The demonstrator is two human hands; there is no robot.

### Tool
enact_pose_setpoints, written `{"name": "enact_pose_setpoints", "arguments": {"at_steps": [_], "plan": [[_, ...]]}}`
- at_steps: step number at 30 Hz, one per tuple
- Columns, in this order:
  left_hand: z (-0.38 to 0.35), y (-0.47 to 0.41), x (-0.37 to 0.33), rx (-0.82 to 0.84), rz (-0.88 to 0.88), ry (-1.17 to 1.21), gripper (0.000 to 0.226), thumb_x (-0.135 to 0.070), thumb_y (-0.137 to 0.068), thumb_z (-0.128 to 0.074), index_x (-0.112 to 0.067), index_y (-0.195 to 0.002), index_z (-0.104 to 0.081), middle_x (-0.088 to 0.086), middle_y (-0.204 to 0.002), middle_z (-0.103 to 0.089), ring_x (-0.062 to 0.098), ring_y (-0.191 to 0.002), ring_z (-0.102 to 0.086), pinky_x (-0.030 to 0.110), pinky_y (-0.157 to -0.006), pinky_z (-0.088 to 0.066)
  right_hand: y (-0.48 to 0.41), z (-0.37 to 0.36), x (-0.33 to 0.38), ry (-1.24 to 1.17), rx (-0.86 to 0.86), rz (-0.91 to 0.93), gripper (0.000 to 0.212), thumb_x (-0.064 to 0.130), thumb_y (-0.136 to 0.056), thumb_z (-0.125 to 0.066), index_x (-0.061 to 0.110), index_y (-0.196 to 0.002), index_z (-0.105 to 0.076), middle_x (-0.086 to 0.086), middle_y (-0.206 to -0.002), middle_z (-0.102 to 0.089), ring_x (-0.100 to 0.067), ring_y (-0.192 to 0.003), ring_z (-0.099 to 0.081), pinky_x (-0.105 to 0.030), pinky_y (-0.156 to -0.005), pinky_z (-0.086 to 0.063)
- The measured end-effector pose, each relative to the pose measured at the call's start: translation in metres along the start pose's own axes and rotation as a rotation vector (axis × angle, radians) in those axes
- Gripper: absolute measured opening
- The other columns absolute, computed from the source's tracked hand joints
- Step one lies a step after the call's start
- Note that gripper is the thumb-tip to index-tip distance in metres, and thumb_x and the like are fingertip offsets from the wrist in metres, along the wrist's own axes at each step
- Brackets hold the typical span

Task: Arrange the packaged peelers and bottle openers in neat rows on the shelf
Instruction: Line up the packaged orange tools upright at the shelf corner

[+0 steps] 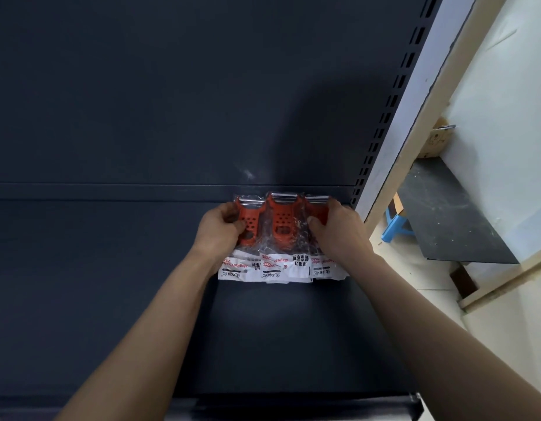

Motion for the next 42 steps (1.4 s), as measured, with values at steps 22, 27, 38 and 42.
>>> {"name": "enact_pose_setpoints", "arguments": {"at_steps": [22,27,38,42], "plan": [[0.070,0.081,-0.086,-0.208,-0.613,-0.894,0.029,-0.009,-0.091,-0.053,-0.004,-0.119,-0.058,0.013,-0.112,-0.060,0.030,-0.106,-0.053,0.041,-0.097,-0.041,0.052,0.026,0.106,0.198,-0.030,0.354,0.039,0.036,-0.092,-0.051,0.010,-0.122,-0.054,-0.011,-0.122,-0.056,-0.031,-0.114,-0.047,-0.038,-0.093,-0.037],[0.140,0.110,-0.082,-0.246,-0.629,-1.093,0.030,-0.014,-0.091,-0.054,-0.006,-0.120,-0.058,0.011,-0.110,-0.059,0.031,-0.102,-0.052,0.038,-0.091,-0.035,0.086,0.003,0.177,0.204,0.008,0.458,0.040,0.037,-0.092,-0.051,0.009,-0.121,-0.053,-0.012,-0.123,-0.055,-0.031,-0.116,-0.045,-0.040,-0.097,-0.038],[0.344,0.178,-0.035,-0.398,-0.448,-1.179,0.032,-0.016,-0.091,-0.055,-0.007,-0.122,-0.056,0.012,-0.115,-0.058,0.033,-0.110,-0.050,0.039,-0.093,-0.034,0.184,-0.089,0.362,0.159,0.126,0.722,0.042,0.039,-0.094,-0.048,0.011,-0.125,-0.050,-0.009,-0.126,-0.053,-0.028,-0.118,-0.043,-0.038,-0.095,-0.035],[0.416,0.205,-0.015,-0.490,-0.334,-1.171,0.033,-0.018,-0.091,-0.055,-0.008,-0.122,-0.056,0.012,-0.117,-0.057,0.032,-0.111,-0.050,0.039,-0.093,-0.033,0.220,-0.125,0.427,0.134,0.178,0.831,0.043,0.040,-0.095,-0.047,0.012,-0.126,-0.050,-0.007,-0.126,-0.054,-0.027,-0.119,-0.044,-0.038,-0.095,-0.036]]}}
Point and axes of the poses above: each hand's wrist, its own y-axis away from the middle knuckle, its own z-axis out of the back of the hand, x = y × z, the point moved 7 cm from there along -y, towards the middle knuckle
